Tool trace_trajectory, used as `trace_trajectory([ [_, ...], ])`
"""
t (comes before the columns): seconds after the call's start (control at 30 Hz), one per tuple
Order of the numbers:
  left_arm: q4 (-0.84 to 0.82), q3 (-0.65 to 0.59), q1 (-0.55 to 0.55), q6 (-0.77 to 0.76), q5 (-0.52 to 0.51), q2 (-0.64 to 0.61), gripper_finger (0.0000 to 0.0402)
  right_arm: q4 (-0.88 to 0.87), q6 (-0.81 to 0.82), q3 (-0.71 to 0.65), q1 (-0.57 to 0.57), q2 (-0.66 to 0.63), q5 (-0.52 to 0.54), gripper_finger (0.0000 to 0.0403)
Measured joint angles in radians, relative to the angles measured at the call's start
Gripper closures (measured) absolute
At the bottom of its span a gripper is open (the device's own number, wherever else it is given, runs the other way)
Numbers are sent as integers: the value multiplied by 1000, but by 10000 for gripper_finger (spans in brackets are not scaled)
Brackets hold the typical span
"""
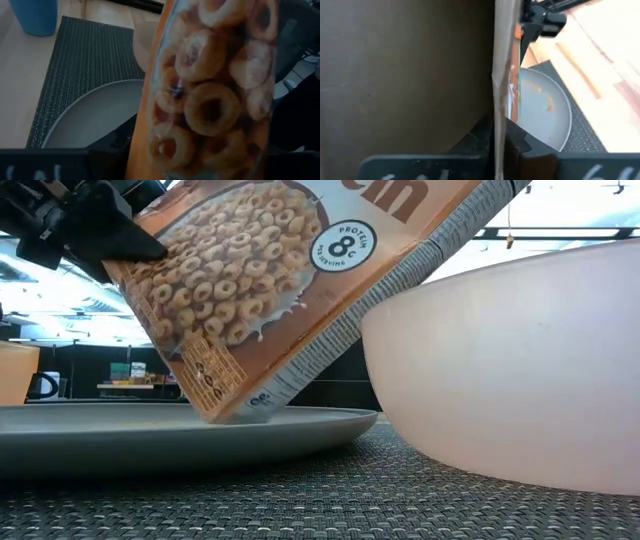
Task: Arrange a breakfast setting
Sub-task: Pour the cereal into the orange bowl
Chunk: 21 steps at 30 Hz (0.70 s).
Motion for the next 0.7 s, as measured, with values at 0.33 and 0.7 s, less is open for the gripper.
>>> trace_trajectory([
  [0.33,-239,98,2,30,-5,-104,212,-43,38,0,-3,-79,-4,307],
  [0.7,-816,413,40,129,-2,-119,219,-205,15,0,10,-235,40,299],
])
